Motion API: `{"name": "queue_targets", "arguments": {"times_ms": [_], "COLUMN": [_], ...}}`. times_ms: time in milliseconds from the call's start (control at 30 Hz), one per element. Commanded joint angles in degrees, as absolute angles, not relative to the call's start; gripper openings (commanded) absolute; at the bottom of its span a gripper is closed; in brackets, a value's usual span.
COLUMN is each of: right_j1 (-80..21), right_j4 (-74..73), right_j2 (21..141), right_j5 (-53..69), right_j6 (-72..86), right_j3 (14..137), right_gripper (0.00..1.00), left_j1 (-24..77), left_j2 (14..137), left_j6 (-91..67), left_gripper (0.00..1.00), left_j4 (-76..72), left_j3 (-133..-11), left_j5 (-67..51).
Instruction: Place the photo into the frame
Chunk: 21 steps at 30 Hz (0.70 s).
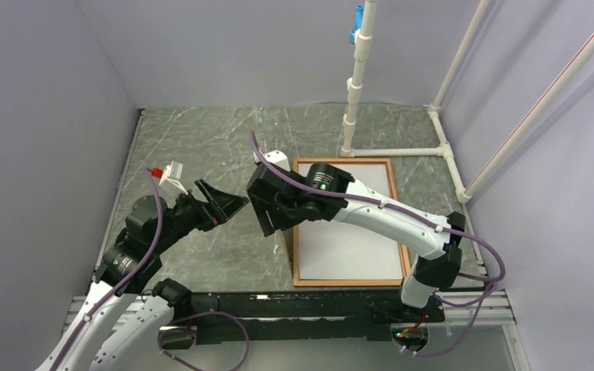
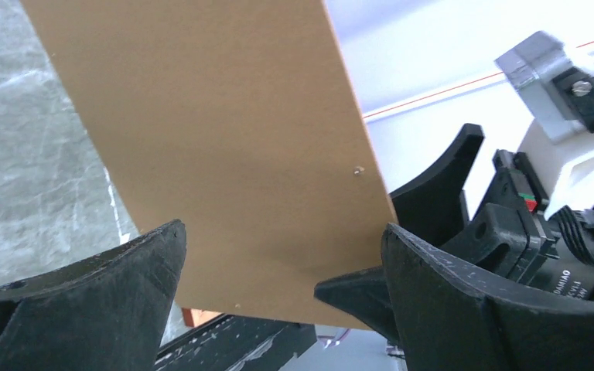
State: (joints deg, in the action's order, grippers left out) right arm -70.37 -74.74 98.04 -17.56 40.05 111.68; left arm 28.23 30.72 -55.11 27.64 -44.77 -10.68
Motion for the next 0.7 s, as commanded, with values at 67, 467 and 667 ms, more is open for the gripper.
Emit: {"name": "queue_targets", "arguments": {"times_ms": [67,467,667], "right_j1": [-70.3,-62.5,-56.5], "right_j4": [-63.9,-40.9,-37.9], "right_j2": [90.6,73.5,67.2], "right_j5": [-10.9,8.1,11.8], "right_j6": [38.7,40.4,41.9], "right_j3": [106.8,86.0,78.5], "right_gripper": [0.77,0.94,0.94], "left_j1": [28.4,28.4,28.3], "left_j2": [26.8,32.8,31.4], "left_j6": [-58.6,-55.9,-55.7], "left_gripper": [0.99,0.95,0.88], "left_j4": [17.5,27.2,28.3], "left_j3": [-41.2,-39.8,-39.1], "left_j5": [-9.7,-4.7,-2.6]}}
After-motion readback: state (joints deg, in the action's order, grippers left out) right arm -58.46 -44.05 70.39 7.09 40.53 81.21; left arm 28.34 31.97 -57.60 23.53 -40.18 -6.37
